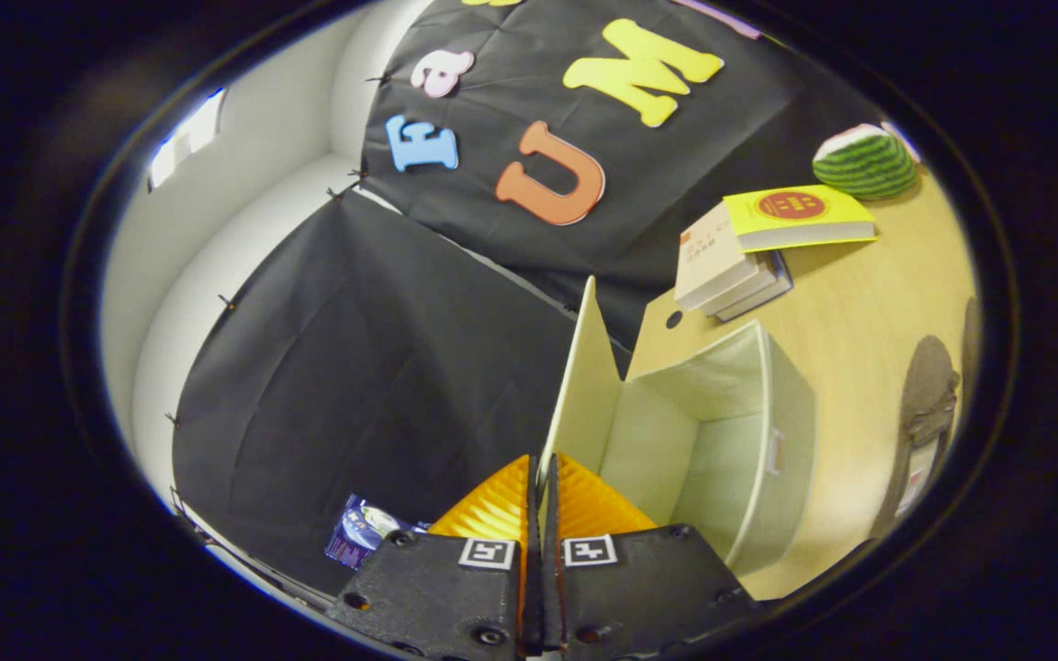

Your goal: Open the storage box then place both shoes into the box .Put the left shoe in first, then the right shoe, with the right side of both shoes facing outward in a uniform manner.

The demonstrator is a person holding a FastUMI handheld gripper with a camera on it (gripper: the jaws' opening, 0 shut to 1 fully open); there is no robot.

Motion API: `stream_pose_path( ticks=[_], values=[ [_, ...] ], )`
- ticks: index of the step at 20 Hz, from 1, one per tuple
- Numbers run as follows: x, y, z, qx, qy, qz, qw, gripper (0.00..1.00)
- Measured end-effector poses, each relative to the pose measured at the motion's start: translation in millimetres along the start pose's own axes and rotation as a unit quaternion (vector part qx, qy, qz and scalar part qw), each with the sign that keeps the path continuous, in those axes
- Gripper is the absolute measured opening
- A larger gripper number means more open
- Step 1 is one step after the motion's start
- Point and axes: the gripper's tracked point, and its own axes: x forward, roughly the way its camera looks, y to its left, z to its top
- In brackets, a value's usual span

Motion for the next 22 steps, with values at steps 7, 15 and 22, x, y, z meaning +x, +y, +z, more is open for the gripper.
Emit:
stream_pose_path(
  ticks=[7, 15, 22],
  values=[
    [55.0, 40.6, -17.8, -0.064, 0.052, 0.007, 0.997, 0.18],
    [69.5, 67.1, -18.6, -0.112, 0.052, 0.008, 0.992, 0.96],
    [89.5, 91.3, -29.0, -0.117, 0.07, 0.022, 0.99, 0.97]
  ],
)
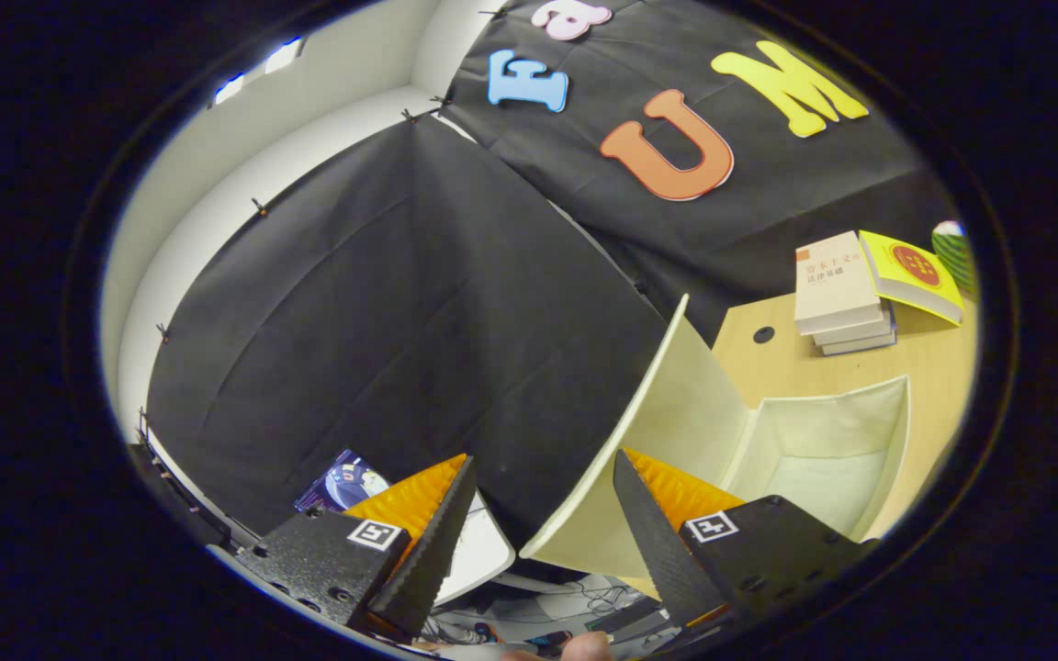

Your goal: Open the storage box then place both shoes into the box .Put the left shoe in first, then the right shoe, with the right side of both shoes facing outward in a uniform manner.

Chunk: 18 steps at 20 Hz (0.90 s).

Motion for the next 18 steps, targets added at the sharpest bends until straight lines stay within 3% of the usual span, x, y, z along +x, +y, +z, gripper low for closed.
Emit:
stream_pose_path(
  ticks=[4, 10, 13, 18],
  values=[
    [-8.3, -13.8, -0.8, -0.016, -0.001, -0.024, 1.0, 0.97],
    [-77.5, -89.8, 18.8, -0.081, -0.029, -0.162, 0.983, 0.99],
    [-128.1, -119.4, 25.9, -0.124, -0.05, -0.236, 0.963, 1.0],
    [-215.4, -190.7, 7.9, -0.182, -0.026, -0.389, 0.903, 1.0]
  ],
)
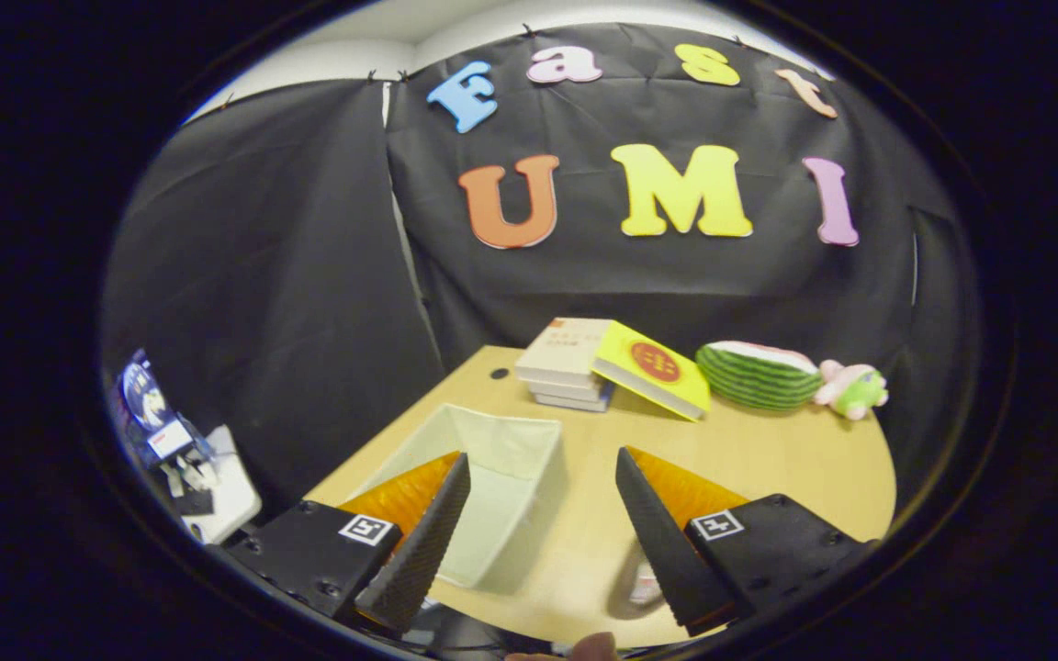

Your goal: Open the storage box then place both shoes into the box .Put the left shoe in first, then the right shoe, with the right side of both shoes facing outward in a uniform manner.

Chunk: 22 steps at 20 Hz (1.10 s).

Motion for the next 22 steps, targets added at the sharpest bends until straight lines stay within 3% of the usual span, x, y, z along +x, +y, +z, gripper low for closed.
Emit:
stream_pose_path(
  ticks=[5, 10, 15, 22],
  values=[
    [1.6, -42.0, -72.4, 0.047, 0.107, -0.027, 0.993, 1.0],
    [5.9, -86.9, -146.1, 0.085, 0.227, -0.053, 0.969, 0.98],
    [40.5, -113.5, -180.5, 0.111, 0.281, -0.064, 0.951, 0.99],
    [66.6, -113.4, -221.5, 0.142, 0.346, -0.05, 0.926, 0.77]
  ],
)
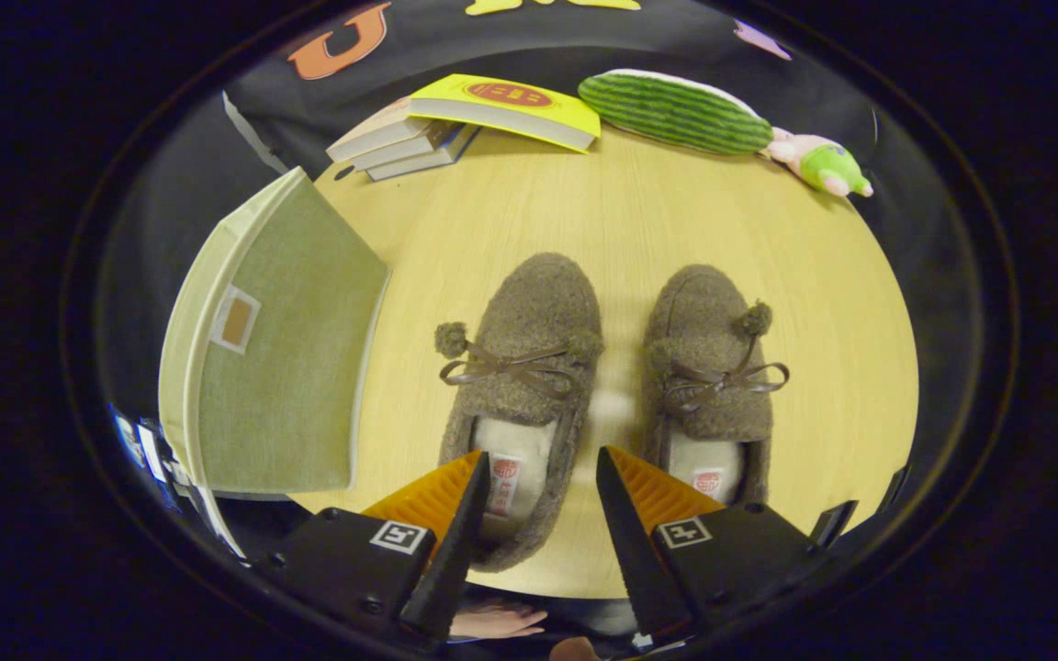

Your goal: Open the storage box then place both shoes into the box .Put the left shoe in first, then the right shoe, with the right side of both shoes facing outward in a uniform manner.

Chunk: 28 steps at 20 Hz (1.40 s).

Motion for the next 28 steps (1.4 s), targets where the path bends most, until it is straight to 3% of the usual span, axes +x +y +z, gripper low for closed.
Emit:
stream_pose_path(
  ticks=[3, 8, 11, 16, 20, 22, 28],
  values=[
    [16.7, 0.1, -4.9, 0.039, 0.03, 0.023, 0.999, 0.47],
    [19.6, -3.6, -2.6, 0.076, 0.034, 0.042, 0.996, 0.29],
    [8.6, -1.4, 1.6, 0.136, 0.006, 0.063, 0.989, 0.07],
    [-31.9, 26.8, 11.9, 0.193, -0.042, 0.11, 0.974, 0.06],
    [-89.8, 58.3, 17.5, 0.183, -0.078, 0.11, 0.974, 0.06],
    [-125.1, 85.8, 22.6, 0.19, -0.091, 0.131, 0.969, 0.06],
    [-208.3, 178.7, 52.8, 0.131, -0.177, 0.192, 0.956, 0.06]
  ],
)
